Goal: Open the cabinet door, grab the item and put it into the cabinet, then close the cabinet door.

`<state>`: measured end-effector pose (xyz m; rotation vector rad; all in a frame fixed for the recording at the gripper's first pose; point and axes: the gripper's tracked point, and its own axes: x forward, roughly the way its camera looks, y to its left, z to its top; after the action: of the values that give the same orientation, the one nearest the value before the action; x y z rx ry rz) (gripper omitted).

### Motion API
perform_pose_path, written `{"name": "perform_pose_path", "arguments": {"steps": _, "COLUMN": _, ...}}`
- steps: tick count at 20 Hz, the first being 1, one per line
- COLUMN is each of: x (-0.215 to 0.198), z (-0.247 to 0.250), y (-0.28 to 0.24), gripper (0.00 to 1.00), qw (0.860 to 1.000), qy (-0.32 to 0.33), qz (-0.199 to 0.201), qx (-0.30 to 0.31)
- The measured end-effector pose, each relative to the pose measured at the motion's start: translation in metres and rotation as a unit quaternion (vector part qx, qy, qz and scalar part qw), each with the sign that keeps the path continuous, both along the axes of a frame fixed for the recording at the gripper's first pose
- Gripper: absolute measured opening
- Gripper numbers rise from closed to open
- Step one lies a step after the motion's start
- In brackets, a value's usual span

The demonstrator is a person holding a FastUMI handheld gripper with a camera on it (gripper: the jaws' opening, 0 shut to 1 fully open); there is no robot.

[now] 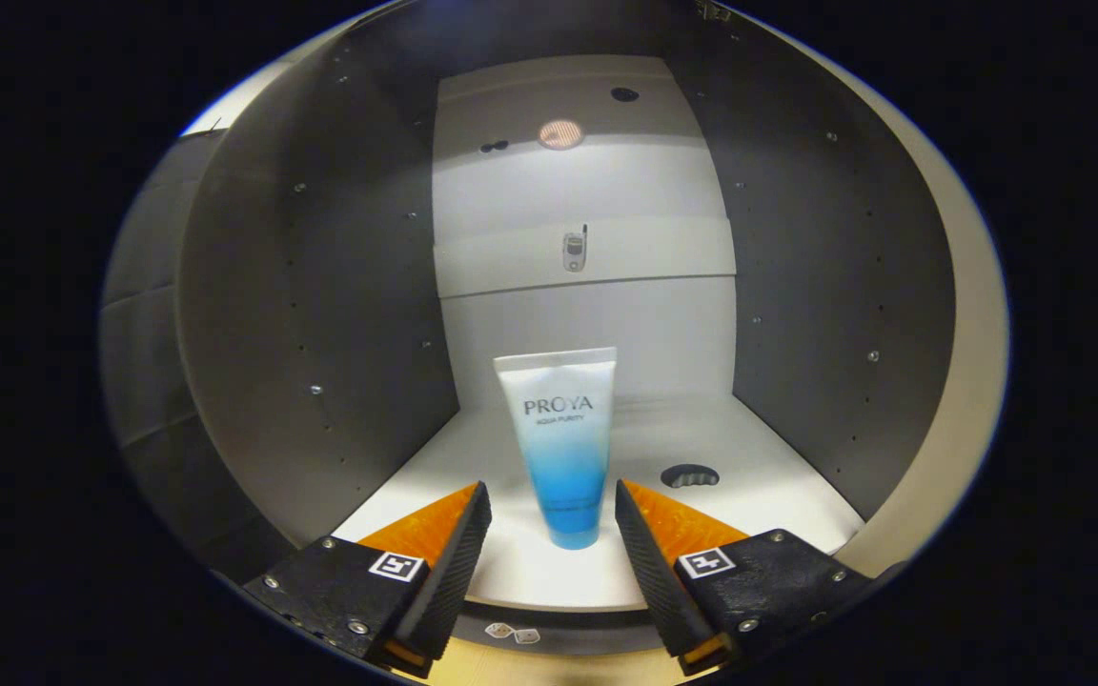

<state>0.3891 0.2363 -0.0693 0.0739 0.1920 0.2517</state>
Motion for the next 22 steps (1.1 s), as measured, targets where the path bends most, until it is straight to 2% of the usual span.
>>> {"name": "perform_pose_path", "arguments": {"steps": 8, "x": -0.084, "z": 0.041, "y": 0.001, "gripper": 0.93, "qw": 0.999, "qy": -0.039, "qz": -0.011, "qx": -0.019}}
{"name": "perform_pose_path", "arguments": {"steps": 17, "x": -0.206, "z": 0.062, "y": 0.003, "gripper": 0.93, "qw": 0.998, "qy": -0.051, "qz": -0.045, "qx": -0.005}}
{"name": "perform_pose_path", "arguments": {"steps": 22, "x": -0.277, "z": 0.066, "y": 0.004, "gripper": 0.93, "qw": 0.998, "qy": -0.048, "qz": -0.047, "qx": 0.004}}
